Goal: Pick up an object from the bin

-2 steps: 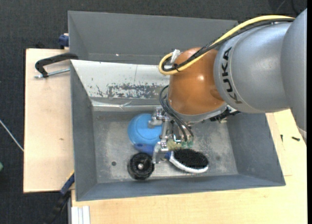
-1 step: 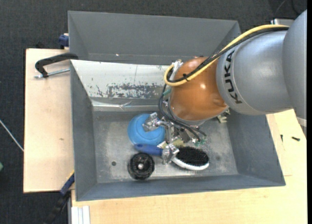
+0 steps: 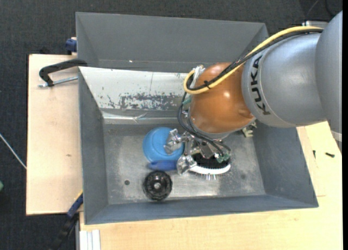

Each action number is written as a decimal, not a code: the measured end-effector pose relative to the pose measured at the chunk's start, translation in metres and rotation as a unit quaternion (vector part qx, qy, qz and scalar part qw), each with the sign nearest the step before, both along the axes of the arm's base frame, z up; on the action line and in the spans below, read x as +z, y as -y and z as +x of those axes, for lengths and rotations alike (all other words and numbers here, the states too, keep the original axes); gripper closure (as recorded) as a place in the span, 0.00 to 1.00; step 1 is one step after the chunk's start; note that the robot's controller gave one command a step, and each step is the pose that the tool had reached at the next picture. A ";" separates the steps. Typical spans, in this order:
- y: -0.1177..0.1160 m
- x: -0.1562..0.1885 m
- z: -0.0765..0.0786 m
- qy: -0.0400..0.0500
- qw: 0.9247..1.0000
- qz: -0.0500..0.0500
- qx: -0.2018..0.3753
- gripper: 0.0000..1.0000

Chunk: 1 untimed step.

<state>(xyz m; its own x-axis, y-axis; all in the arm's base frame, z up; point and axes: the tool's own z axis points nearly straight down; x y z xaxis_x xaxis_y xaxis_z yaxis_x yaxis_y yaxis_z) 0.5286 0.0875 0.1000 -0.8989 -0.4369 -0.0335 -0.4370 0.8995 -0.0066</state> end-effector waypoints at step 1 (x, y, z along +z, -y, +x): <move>-0.017 0.126 -0.007 -0.010 1.000 -0.003 0.003 1.00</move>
Offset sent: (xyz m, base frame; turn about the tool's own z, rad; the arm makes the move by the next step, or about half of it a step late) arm -0.0089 0.0156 0.1212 -0.0049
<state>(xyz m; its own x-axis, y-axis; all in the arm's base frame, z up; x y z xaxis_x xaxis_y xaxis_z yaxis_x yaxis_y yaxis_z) 0.5221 0.1047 0.2264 -0.8971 -0.4416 -0.0128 -0.4416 0.8972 -0.0023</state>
